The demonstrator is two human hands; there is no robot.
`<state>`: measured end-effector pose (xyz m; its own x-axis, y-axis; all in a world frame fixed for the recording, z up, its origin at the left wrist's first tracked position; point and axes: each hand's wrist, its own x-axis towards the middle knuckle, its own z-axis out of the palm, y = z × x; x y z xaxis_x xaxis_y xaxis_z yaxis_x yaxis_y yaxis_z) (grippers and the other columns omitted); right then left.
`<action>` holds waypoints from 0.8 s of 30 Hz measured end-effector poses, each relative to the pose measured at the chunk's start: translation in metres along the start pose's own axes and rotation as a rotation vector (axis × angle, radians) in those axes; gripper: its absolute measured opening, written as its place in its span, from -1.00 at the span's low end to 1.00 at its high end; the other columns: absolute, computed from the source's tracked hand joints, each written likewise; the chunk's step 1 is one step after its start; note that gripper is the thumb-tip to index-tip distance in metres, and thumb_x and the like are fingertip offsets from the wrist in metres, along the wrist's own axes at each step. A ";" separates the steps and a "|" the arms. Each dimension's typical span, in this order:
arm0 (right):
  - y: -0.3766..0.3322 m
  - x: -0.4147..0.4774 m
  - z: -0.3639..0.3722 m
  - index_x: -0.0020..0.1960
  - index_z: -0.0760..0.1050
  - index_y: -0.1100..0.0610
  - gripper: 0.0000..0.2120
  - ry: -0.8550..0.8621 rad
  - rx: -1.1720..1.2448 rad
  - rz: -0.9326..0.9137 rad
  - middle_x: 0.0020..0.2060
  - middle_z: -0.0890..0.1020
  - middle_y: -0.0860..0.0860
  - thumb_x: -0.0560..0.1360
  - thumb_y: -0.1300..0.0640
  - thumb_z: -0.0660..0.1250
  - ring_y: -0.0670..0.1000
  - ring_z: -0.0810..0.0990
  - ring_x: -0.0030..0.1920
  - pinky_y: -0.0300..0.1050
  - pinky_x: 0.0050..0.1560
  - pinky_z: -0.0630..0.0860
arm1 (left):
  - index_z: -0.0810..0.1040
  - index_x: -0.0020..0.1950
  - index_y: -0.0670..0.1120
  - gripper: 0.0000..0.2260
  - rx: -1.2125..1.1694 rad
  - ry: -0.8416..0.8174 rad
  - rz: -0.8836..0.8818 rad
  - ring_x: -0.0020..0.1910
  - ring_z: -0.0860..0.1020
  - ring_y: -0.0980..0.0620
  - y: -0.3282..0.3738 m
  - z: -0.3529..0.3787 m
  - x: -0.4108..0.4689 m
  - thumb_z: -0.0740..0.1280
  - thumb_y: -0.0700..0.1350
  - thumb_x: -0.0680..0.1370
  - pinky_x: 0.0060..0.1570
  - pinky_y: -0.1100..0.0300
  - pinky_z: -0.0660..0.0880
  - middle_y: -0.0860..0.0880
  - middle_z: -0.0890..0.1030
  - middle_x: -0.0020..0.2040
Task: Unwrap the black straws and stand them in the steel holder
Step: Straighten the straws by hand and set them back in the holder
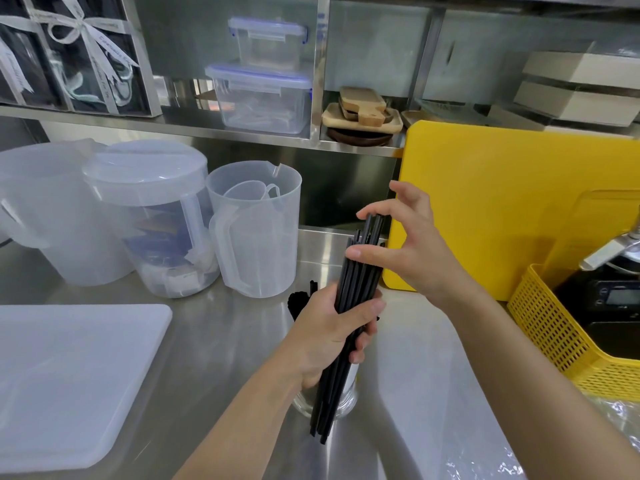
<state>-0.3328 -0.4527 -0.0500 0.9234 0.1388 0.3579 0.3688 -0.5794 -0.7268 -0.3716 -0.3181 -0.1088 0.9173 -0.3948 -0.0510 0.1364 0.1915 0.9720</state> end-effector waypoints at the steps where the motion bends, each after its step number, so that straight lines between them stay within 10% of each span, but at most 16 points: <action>1: -0.002 0.001 0.000 -0.11 0.38 -0.26 -0.62 -0.019 -0.024 0.004 0.26 0.15 -0.17 0.25 -0.04 0.53 -0.12 0.09 0.34 0.18 0.43 0.06 | 0.46 -0.04 -0.17 -0.91 0.004 -0.001 0.003 -0.50 0.36 0.06 0.000 0.000 0.000 0.34 -0.19 0.51 -0.55 0.25 0.32 -0.08 0.45 -0.37; 9: -0.005 0.007 -0.005 -0.19 0.38 -0.09 -0.70 -0.177 0.009 0.055 0.13 0.36 -0.15 0.32 0.11 0.50 -0.05 0.29 0.25 0.20 0.35 0.25 | 0.48 -0.03 -0.16 -0.91 0.049 0.028 0.019 -0.48 0.37 0.04 -0.003 -0.002 -0.002 0.36 -0.20 0.50 -0.54 0.25 0.32 -0.07 0.47 -0.38; 24: -0.004 0.007 -0.004 -0.19 0.47 -0.08 -0.75 -0.141 -0.452 -0.003 0.36 0.25 -0.09 0.29 -0.18 0.45 -0.04 0.07 0.41 -0.02 0.32 -0.07 | 0.46 -0.12 -0.16 -0.89 0.019 0.155 -0.002 -0.53 0.39 0.08 -0.005 0.001 0.001 0.39 -0.23 0.47 -0.58 0.26 0.31 -0.02 0.48 -0.44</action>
<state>-0.3279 -0.4528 -0.0424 0.9395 0.2305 0.2534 0.3168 -0.8662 -0.3865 -0.3719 -0.3204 -0.1140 0.9641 -0.2512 -0.0867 0.1328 0.1727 0.9760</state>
